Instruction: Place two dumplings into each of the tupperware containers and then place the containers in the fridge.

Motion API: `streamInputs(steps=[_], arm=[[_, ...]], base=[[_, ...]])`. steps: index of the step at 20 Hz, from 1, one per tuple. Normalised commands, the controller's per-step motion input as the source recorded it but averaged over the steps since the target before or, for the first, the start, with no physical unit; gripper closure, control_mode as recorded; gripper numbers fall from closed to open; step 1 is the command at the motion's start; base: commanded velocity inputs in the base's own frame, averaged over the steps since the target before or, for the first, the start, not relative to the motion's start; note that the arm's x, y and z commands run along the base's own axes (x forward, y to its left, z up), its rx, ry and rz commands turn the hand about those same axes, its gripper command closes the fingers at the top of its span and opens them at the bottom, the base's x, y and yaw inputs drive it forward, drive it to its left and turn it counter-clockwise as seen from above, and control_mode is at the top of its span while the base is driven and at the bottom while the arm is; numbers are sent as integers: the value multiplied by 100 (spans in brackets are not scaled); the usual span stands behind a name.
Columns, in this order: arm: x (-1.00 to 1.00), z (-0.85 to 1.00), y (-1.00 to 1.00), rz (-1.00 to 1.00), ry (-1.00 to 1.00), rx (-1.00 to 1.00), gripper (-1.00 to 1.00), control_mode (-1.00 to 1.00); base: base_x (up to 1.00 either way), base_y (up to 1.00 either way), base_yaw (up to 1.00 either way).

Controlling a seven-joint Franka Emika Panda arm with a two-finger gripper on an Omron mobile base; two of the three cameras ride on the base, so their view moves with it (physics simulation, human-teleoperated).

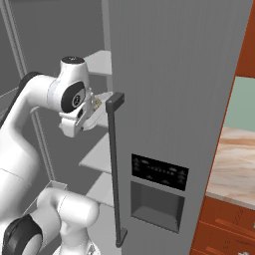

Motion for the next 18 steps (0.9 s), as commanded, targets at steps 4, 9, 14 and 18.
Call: streamInputs(steps=[4, 9, 14, 18], arm=[[-48, 8, -1, 0, -21, 5, 100, -100], [-17, 32, 1, -2, -17, 9, 100, -100], [13, 62, 12, -6, -11, 1, 100, -100], [54, 45, 6, -3, -9, 0, 100, -100]], base=[[0, 0, 0], [0, 0, 0], [0, 0, 0], [0, 0, 0]])
